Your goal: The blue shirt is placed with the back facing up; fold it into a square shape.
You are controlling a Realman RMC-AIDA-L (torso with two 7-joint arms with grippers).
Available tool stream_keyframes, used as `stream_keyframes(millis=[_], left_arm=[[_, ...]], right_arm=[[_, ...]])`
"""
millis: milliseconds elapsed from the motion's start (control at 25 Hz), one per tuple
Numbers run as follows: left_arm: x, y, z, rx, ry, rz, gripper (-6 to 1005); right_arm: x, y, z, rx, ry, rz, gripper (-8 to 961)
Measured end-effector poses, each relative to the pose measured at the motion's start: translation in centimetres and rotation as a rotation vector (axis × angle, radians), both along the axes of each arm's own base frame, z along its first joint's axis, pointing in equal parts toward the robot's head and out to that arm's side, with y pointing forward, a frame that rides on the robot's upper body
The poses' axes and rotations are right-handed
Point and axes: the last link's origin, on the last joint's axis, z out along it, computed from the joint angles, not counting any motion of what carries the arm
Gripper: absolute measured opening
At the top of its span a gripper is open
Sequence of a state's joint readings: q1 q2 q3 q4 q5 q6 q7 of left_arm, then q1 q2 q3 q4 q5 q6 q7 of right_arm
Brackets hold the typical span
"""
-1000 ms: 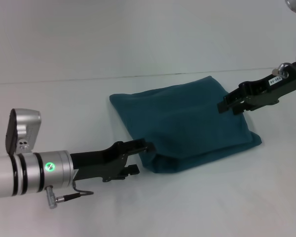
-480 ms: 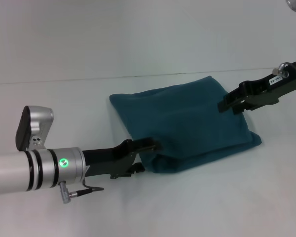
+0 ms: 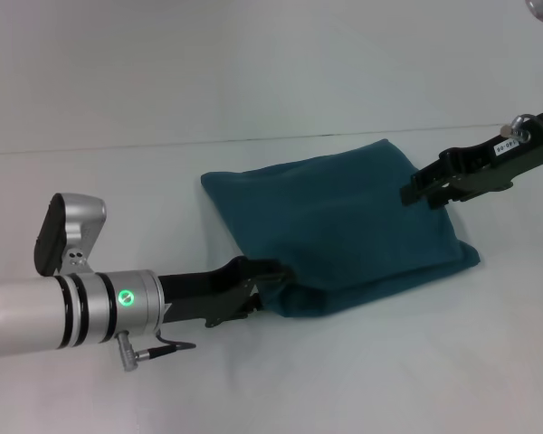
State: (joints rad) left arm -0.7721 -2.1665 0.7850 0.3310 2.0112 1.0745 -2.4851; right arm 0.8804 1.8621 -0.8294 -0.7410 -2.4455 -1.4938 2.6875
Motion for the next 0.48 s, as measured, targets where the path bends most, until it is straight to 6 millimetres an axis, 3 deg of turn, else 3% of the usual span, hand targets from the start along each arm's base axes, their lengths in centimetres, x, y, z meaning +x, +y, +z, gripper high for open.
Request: stream_keyframes(millis=[200, 480], left_arm=[[-0.07, -0.13, -0.06, -0.002, -0.002, 0.003, 632], [0.00, -0.25, -0.12, -0.009, -0.005, -0.001, 315]], right_arm=[[-0.01, 0.02, 0.01, 0.002, 0.002, 0.000, 526], [0.04, -0.01, 0.01, 0.002, 0.002, -0.001, 527]])
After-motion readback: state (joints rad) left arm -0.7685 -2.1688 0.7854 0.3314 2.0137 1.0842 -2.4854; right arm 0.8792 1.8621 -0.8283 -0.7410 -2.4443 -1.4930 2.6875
